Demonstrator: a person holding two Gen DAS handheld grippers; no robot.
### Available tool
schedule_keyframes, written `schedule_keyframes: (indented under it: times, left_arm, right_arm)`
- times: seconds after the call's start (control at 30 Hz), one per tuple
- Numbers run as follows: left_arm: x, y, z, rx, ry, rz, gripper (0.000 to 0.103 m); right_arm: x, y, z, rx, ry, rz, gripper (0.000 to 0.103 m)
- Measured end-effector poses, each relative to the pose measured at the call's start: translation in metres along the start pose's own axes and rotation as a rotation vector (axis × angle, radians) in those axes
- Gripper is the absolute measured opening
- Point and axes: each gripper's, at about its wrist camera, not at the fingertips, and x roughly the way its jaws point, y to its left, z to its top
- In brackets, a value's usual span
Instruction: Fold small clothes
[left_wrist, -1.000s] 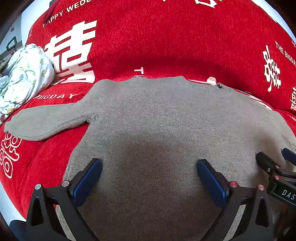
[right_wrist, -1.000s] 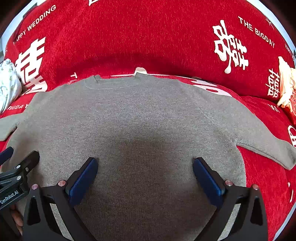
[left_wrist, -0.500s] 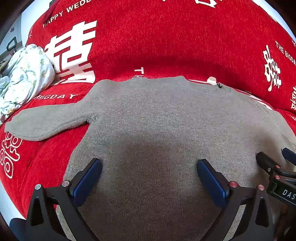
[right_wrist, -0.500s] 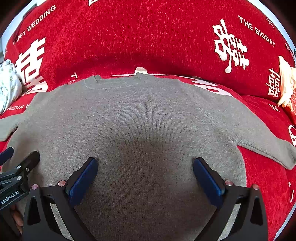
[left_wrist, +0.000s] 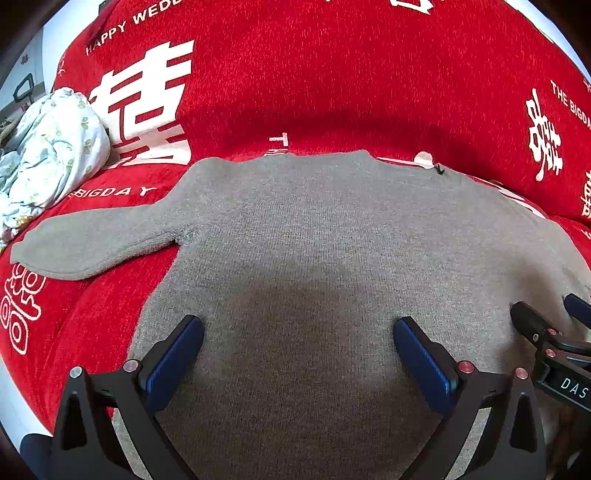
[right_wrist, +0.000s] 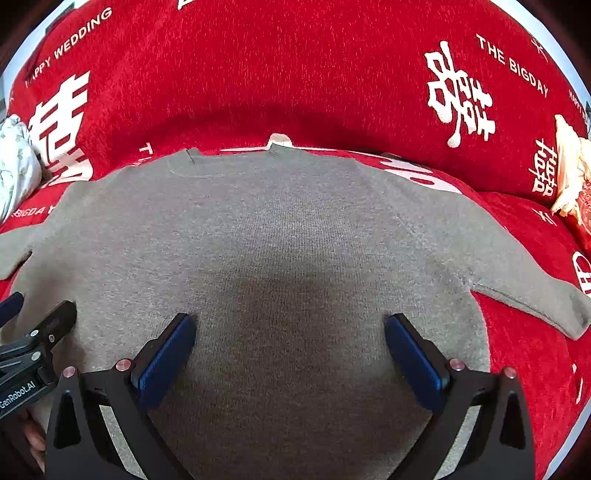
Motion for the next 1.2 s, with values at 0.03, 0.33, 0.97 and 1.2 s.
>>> schedule_keyframes:
  times: [0.03, 0.33, 0.97, 1.2]
  left_arm:
    - [0.0, 0.0, 0.0, 0.0, 0.001, 0.004, 0.103]
    - [-0.001, 0.001, 0.005, -0.045, 0.039, 0.02, 0.103]
    - [0.008, -0.002, 0.025, 0.034, 0.322, 0.008, 0.103]
    - [-0.003, -0.01, 0.029, 0.067, 0.347, 0.026, 0.103]
  right_arm:
    - [0.0, 0.0, 0.0, 0.001, 0.0, 0.0, 0.103]
    - [-0.001, -0.002, 0.002, 0.013, 0.016, 0.007, 0.103]
    - [0.004, 0.0, 0.017, 0.023, 0.188, -0.028, 0.103]
    - [-0.003, 0.004, 0.022, -0.015, 0.239, -0.009, 0.103]
